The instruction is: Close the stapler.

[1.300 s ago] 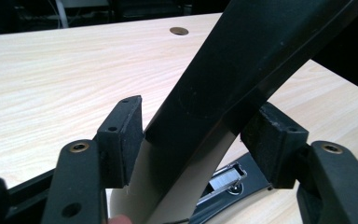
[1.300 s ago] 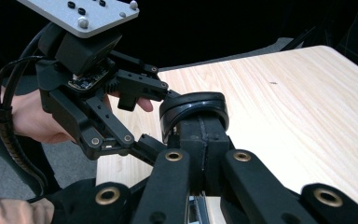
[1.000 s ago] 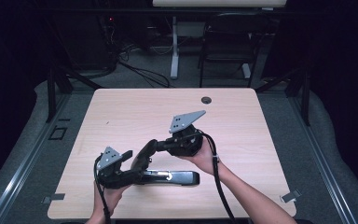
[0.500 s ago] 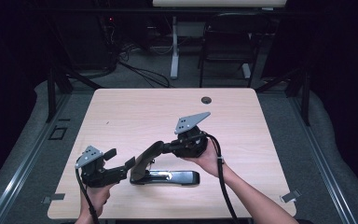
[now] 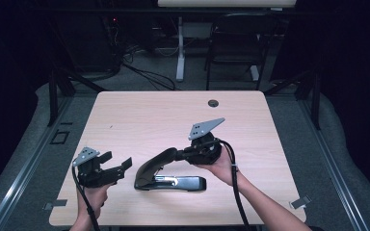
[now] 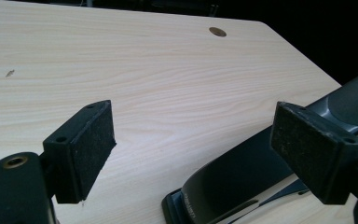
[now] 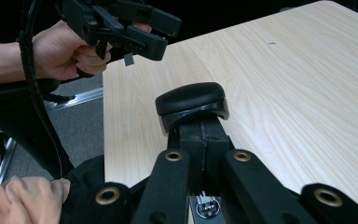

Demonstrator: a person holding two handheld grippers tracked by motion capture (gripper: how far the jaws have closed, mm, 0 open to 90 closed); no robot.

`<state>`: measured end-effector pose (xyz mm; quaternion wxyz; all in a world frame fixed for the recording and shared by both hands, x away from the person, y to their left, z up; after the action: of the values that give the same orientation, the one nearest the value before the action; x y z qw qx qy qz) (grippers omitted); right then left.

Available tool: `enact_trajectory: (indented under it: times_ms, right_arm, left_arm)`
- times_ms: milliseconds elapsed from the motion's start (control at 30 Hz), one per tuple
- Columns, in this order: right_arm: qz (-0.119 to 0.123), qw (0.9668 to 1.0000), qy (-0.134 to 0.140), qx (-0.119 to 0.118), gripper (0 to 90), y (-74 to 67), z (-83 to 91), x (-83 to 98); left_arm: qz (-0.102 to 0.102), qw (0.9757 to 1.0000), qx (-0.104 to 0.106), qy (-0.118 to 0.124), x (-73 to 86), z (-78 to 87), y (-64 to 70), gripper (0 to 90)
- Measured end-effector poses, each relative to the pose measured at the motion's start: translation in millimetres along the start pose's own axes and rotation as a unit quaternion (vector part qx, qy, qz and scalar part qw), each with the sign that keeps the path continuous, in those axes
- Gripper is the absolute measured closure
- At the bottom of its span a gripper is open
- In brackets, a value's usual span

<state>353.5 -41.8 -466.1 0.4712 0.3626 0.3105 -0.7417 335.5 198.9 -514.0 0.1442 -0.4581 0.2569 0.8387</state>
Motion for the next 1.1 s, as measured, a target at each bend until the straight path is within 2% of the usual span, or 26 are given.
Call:
enact_trajectory:
  times_ms: [333, 633, 900, 967, 1100]
  right_arm:
    - [-0.004, 0.9999, -0.007, 0.008, 90.0, 2.4, 2.5, 7.8]
    - [-0.01, 0.9997, -0.018, 0.013, 90.0, 5.5, 4.2, 15.8]
    - [-0.01, 0.999, -0.034, 0.026, 90.0, 7.9, 1.2, 26.9]
    - [-0.011, 0.9989, -0.037, 0.028, 90.0, 9.0, 1.6, 29.4]
    - [-0.016, 0.9983, -0.046, 0.032, 90.0, 12.5, 2.5, 37.1]
  left_arm:
    - [0.016, 0.9988, -0.032, -0.032, 5.1, -4.2, -20.6, 10.2]
    - [0.015, 0.9978, -0.046, -0.047, 6.7, -4.8, -27.7, 8.4]
    - [0.016, 0.9974, -0.043, -0.055, 8.2, -6.4, -29.0, 5.5]
    - [0.014, 0.997, -0.038, -0.066, 10.1, -8.3, -28.0, 5.7]
    - [0.009, 0.997, -0.039, -0.066, 10.3, -9.3, -26.5, 5.2]
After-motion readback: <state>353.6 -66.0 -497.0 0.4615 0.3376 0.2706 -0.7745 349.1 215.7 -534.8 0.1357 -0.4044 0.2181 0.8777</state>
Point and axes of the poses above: each handheld gripper's, and its own axes: z roughly backward along the jaws, x roughly out of its underside, y roughly to its right, the point moved 7 cm from there along -z, roughly forward along the jaws, and after that the axes turned 5 degrees about x, right-handed, at the moved point
